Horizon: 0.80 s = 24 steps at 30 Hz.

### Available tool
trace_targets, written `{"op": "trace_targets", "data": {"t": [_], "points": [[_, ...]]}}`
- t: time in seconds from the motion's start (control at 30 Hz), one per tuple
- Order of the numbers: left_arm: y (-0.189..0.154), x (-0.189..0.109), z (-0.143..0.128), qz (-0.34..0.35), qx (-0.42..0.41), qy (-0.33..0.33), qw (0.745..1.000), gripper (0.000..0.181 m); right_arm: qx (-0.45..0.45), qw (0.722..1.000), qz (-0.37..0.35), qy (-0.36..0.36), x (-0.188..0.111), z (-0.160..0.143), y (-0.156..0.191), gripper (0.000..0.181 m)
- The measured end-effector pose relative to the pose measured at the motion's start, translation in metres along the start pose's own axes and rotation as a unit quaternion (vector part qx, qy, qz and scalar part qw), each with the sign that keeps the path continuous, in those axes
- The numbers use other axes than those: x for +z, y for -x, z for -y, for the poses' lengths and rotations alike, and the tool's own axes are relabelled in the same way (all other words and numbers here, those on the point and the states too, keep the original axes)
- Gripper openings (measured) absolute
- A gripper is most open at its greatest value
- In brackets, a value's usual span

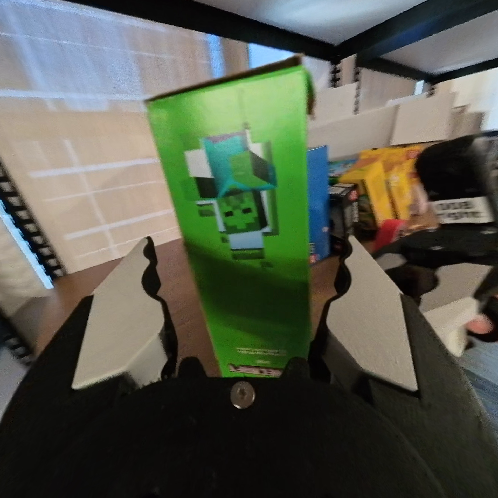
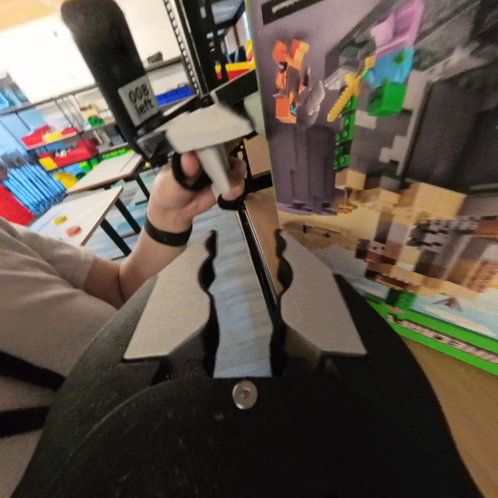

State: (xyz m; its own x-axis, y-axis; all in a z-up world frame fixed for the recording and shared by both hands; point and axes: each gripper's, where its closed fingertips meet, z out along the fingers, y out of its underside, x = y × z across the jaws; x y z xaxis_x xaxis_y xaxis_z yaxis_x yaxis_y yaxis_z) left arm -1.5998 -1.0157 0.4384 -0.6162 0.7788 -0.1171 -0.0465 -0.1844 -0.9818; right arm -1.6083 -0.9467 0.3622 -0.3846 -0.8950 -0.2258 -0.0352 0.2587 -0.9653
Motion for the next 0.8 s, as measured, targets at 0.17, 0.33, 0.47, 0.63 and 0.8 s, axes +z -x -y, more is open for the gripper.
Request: {"op": "trace_targets", "data": {"t": [0.17, 0.33, 0.47, 0.63, 0.8], "points": [[0.013, 0.018, -0.006, 0.038, 0.005, 0.05, 0.998, 0.134, -0.242, 0.964, -0.075, -0.087, -0.076, 0.084, -0.015, 0.031], [0.004, 0.033, -0.016, 0.003, 0.003, 0.075, 0.997, 0.115, -0.237, 0.962, -0.081, -0.107, -0.11, 0.185, -0.039, 0.002], [0.006, 0.033, -0.018, -0.035, -0.003, 0.087, 0.996, 0.112, -0.165, 0.985, -0.003, -0.048, -0.089, 0.207, -0.044, 0.0], [0.005, 0.034, -0.017, -0.064, -0.015, 0.083, 0.994, 0.11, -0.19, 0.977, -0.031, 0.092, -0.068, 0.18, -0.06, 0.0], [0.001, 0.033, -0.015, -0.065, -0.028, 0.068, 0.995, 0.109, -0.204, 0.977, -0.007, 0.06, -0.072, 0.186, -0.055, 0.0]]}}
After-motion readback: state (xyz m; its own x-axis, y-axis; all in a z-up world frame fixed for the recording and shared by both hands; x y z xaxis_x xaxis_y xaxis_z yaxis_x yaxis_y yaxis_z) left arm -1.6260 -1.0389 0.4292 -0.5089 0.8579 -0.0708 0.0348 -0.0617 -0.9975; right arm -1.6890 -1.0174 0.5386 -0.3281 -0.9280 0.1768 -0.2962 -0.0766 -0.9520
